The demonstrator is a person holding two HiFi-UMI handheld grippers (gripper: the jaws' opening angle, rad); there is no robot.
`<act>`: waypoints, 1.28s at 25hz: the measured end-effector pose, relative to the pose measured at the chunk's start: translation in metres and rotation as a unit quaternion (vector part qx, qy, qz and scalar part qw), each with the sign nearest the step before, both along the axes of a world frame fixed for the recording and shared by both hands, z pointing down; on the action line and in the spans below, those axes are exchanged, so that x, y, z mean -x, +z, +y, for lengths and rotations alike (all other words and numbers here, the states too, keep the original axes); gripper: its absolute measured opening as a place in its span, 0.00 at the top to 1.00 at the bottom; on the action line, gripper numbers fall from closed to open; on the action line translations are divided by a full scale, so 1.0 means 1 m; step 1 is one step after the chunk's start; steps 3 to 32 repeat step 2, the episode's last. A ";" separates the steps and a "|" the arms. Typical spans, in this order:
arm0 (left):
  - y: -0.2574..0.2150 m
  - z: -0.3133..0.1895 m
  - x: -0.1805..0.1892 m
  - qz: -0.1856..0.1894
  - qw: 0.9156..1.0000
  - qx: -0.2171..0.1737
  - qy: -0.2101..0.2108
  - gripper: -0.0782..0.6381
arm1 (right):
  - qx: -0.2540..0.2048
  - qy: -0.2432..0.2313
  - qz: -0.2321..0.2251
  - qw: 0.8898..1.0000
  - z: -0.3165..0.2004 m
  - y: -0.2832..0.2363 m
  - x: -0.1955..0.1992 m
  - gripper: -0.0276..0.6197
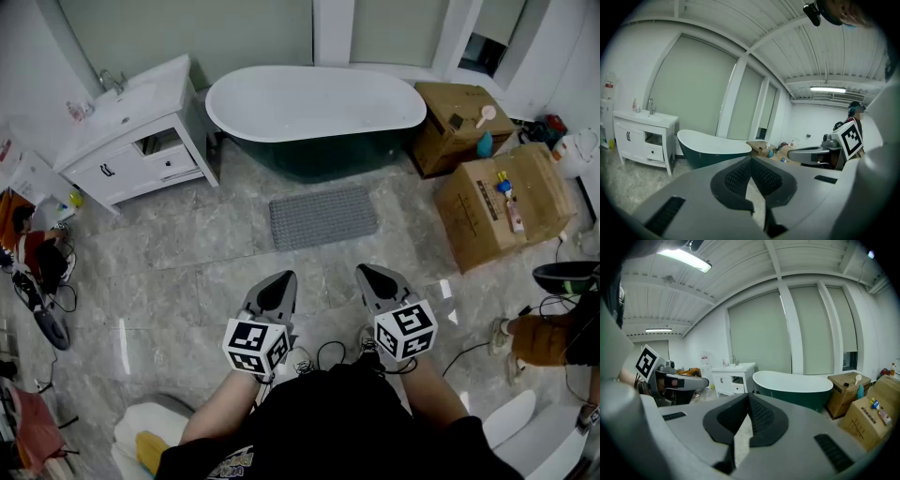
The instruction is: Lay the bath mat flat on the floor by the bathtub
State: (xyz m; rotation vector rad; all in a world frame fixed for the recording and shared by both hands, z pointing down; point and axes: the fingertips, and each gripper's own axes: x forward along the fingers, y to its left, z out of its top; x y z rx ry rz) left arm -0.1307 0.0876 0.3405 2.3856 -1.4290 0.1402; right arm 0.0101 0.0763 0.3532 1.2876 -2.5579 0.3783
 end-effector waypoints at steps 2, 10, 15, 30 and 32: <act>0.000 0.002 0.001 0.001 1.000 0.000 0.000 0.87 | -0.001 0.001 -0.001 1.000 0.002 -0.001 0.002 0.93; 0.000 0.002 0.001 0.001 1.000 0.000 0.000 0.87 | -0.001 0.001 -0.001 1.000 0.002 -0.001 0.002 0.93; 0.000 0.002 0.001 0.001 1.000 0.000 0.000 0.87 | -0.001 0.001 -0.001 1.000 0.002 -0.001 0.002 0.93; 0.000 0.002 0.001 0.001 1.000 0.000 0.000 0.87 | -0.001 0.001 -0.001 1.000 0.002 -0.001 0.002 0.93; 0.000 0.002 0.001 0.001 1.000 0.000 0.000 0.87 | -0.001 0.001 -0.001 1.000 0.002 -0.001 0.002 0.93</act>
